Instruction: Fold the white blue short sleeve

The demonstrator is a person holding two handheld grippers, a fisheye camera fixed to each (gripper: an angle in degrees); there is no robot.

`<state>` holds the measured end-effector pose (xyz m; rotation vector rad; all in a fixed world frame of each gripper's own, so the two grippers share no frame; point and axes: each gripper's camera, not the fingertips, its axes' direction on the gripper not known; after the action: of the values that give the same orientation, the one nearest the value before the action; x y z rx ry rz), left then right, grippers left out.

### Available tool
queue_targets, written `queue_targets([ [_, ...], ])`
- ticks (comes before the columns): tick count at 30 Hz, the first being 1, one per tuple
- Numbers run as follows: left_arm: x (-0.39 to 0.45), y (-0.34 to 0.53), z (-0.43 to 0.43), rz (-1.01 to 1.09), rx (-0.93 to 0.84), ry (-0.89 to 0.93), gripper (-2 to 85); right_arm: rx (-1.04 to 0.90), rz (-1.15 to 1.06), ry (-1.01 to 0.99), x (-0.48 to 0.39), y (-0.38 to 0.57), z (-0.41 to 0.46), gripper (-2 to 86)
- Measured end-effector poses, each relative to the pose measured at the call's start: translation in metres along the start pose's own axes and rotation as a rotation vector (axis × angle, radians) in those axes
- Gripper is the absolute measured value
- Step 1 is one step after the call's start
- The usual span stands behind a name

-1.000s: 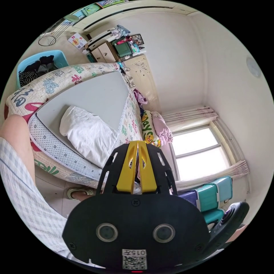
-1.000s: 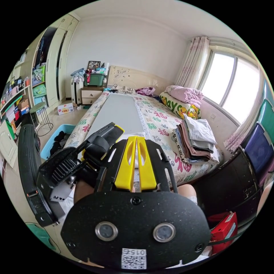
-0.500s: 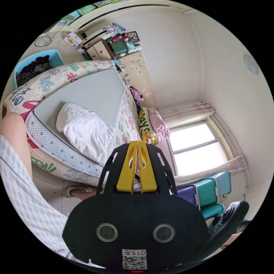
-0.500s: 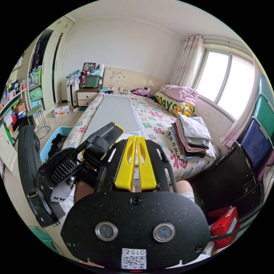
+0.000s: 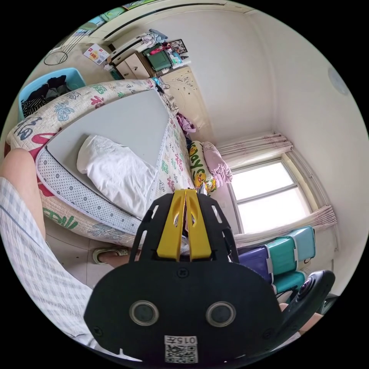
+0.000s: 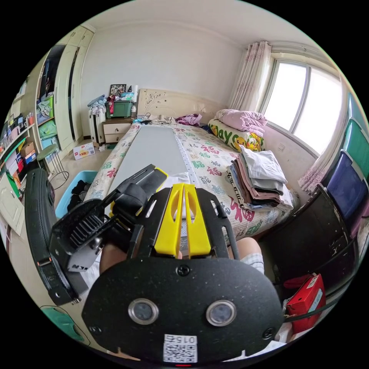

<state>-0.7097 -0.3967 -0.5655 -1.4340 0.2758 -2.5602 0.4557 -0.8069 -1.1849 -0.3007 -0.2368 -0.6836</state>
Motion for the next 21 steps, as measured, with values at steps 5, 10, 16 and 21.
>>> queue_targets([
  [5, -0.012, -0.003, -0.006, -0.028, 0.01, 0.0, -0.9, -0.009, -0.028, 0.002, -0.023, 0.005, 0.002, -0.9],
  [10, -0.019, -0.004, -0.01, -0.032, 0.017, 0.001, -0.9, -0.009, -0.034, -0.003, -0.043, 0.015, 0.003, -0.9],
  [16, -0.024, -0.002, -0.009, -0.031, -0.005, 0.023, -0.9, -0.008, -0.025, 0.027, -0.061, 0.029, 0.006, -1.0],
  [21, -0.03, 0.0, -0.013, -0.031, -0.005, 0.038, -0.9, -0.001, -0.03, 0.037, -0.079, 0.044, 0.008, -1.0],
])
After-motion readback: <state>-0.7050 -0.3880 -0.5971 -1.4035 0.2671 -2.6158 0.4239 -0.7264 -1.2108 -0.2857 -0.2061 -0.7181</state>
